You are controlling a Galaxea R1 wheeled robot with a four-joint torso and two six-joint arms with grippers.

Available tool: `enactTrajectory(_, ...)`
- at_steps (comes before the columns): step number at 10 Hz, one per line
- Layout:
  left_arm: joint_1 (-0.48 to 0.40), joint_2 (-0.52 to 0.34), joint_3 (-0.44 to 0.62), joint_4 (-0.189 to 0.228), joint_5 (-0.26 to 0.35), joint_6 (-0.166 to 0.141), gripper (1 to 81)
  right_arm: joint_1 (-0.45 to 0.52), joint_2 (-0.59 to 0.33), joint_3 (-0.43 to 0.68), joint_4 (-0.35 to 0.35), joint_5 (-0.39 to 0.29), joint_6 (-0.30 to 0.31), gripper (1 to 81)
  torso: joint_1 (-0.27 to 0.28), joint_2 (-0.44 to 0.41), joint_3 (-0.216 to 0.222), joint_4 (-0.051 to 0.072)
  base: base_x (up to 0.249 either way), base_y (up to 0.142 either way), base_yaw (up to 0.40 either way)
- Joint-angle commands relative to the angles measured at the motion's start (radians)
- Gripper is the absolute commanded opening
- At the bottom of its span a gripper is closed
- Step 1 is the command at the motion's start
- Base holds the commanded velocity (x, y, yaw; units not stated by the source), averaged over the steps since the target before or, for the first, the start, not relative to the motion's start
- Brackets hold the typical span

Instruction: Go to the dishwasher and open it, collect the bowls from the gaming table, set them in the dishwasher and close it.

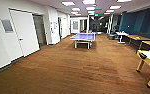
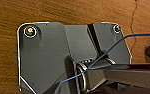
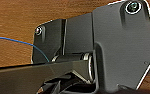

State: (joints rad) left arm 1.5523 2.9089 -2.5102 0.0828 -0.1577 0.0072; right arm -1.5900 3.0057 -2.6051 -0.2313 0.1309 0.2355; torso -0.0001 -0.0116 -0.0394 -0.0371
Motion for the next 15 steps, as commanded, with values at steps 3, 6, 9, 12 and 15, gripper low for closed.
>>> enactTrajectory(3,-0.044,-0.003,0.005,0.014,0.046,0.008,81.1,0.038,0.005,0.007,-0.005,-0.042,0.001,81.1,0.000,0.000,0.000,0.000,0.190,-0.060,0.000)
enactTrajectory(6,-0.044,-0.003,0.005,0.014,0.047,0.010,81.1,0.038,0.005,0.007,-0.005,-0.042,0.001,81.1,0.000,0.000,0.000,0.000,0.180,-0.100,0.000)
enactTrajectory(9,-0.044,-0.002,0.005,0.014,0.049,0.010,81.1,0.037,0.003,0.007,-0.005,-0.042,0.001,81.1,0.000,0.000,0.000,0.000,0.172,-0.103,0.000)
enactTrajectory(12,-0.044,-0.002,0.007,0.014,0.049,0.010,81.1,0.037,0.005,0.007,-0.006,-0.042,0.001,81.1,0.000,0.000,0.000,0.000,0.170,-0.116,0.000)
enactTrajectory(15,-0.042,0.000,0.007,0.014,0.049,0.010,81.1,0.034,0.003,0.007,-0.006,-0.042,0.001,81.1,0.000,0.000,0.000,0.000,0.165,-0.116,0.000)
